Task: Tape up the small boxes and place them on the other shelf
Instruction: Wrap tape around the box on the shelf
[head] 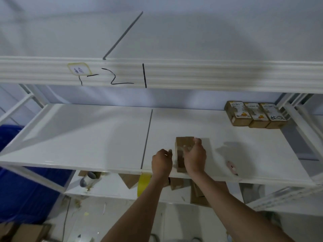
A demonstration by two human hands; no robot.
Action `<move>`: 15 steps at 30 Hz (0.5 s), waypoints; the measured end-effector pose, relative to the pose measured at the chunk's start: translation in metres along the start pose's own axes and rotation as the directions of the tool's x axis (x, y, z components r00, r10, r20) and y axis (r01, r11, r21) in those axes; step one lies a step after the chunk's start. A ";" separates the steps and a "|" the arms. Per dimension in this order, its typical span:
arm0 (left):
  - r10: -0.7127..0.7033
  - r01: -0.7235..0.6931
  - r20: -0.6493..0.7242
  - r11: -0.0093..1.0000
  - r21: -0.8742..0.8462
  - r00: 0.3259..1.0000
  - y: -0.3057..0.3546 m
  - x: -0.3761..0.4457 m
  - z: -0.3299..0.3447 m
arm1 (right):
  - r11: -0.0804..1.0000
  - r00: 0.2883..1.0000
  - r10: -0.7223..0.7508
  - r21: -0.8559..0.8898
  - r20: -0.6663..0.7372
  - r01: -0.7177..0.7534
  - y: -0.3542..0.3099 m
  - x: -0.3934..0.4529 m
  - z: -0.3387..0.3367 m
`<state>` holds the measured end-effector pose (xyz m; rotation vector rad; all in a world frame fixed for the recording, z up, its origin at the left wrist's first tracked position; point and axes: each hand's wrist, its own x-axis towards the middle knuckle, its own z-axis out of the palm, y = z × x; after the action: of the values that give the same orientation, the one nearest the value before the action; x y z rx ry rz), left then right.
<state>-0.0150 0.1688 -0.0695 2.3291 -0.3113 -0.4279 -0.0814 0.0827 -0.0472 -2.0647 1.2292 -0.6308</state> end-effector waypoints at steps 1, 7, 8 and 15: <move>-0.020 0.020 -0.018 1.000 -0.009 1.000 -0.004 0.001 -0.007 | 0.999 0.999 -0.034 0.013 -0.007 0.034 -0.008 -0.007 0.001; -0.157 0.150 -0.148 0.987 -0.057 0.976 -0.048 0.004 -0.044 | 0.981 0.965 -0.037 0.192 0.259 -0.014 -0.034 -0.048 0.030; -0.192 0.183 -0.164 0.981 -0.071 0.968 -0.057 0.003 -0.050 | 0.983 0.944 -0.001 0.172 0.329 -0.059 -0.033 -0.053 0.037; -0.358 0.369 0.093 0.919 -0.142 0.929 -0.119 -0.001 -0.062 | 0.837 0.702 0.437 0.031 0.562 -0.546 -0.012 -0.080 0.085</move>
<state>0.0196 0.2913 -0.1112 2.2190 0.1286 -0.6857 -0.0527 0.1826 -0.1018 -1.4828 1.2388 0.0905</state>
